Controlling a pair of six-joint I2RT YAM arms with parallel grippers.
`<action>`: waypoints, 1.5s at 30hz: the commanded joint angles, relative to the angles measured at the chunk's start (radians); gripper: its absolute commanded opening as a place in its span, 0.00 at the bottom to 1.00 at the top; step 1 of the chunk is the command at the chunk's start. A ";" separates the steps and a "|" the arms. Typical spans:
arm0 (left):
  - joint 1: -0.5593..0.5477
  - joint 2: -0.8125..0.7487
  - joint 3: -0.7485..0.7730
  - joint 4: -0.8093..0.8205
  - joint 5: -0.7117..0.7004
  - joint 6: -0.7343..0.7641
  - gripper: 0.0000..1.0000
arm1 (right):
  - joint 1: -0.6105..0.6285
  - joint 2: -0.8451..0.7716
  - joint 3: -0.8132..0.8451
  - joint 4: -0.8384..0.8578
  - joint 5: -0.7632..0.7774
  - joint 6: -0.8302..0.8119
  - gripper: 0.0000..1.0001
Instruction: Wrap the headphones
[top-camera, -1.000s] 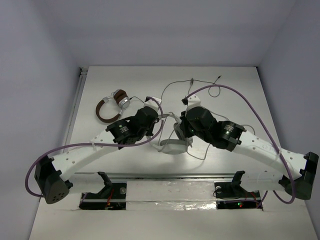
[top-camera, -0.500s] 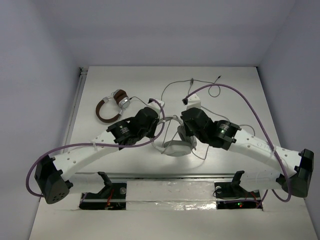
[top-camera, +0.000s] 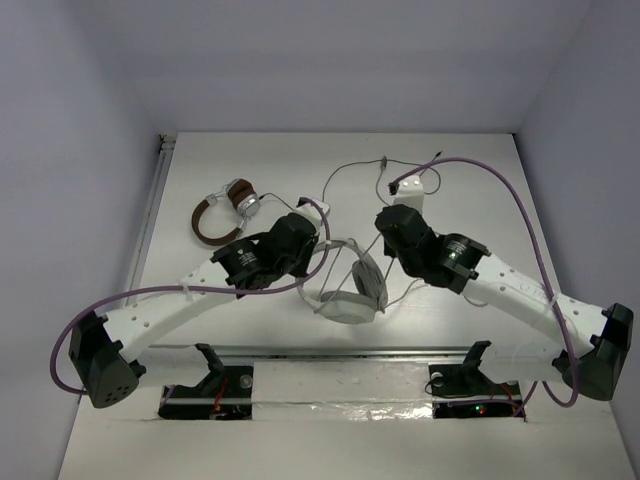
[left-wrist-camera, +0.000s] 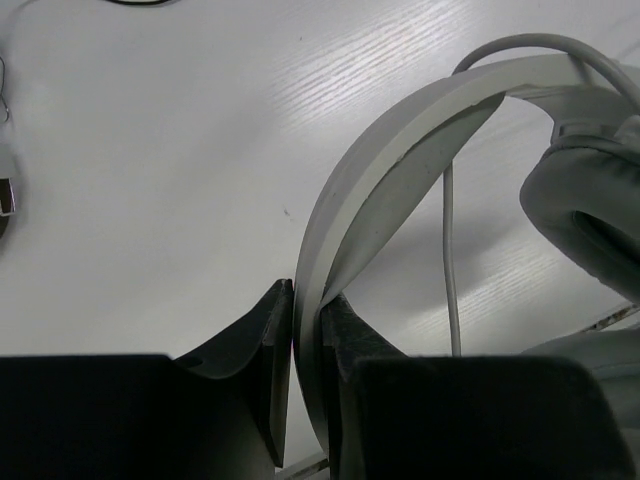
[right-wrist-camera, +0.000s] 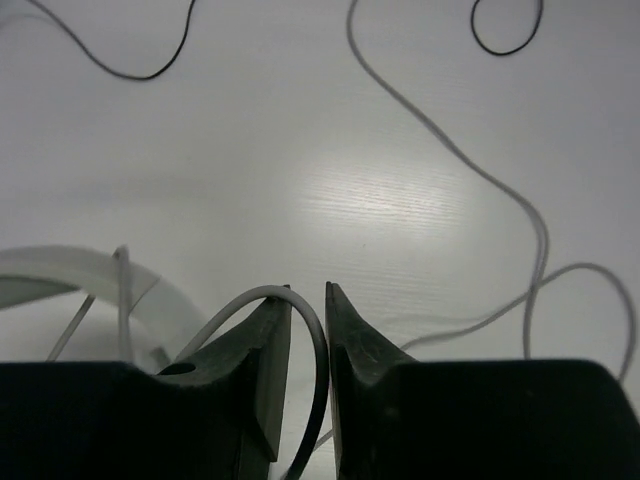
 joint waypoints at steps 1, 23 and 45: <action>-0.016 -0.032 0.045 -0.056 0.063 0.023 0.00 | -0.046 -0.042 -0.004 0.047 0.136 -0.001 0.25; -0.016 -0.055 0.232 -0.116 -0.030 0.009 0.00 | -0.180 -0.099 -0.228 0.229 -0.106 0.098 0.20; 0.110 -0.040 0.393 0.045 0.462 -0.077 0.00 | -0.249 -0.168 -0.550 0.932 -0.618 0.111 0.24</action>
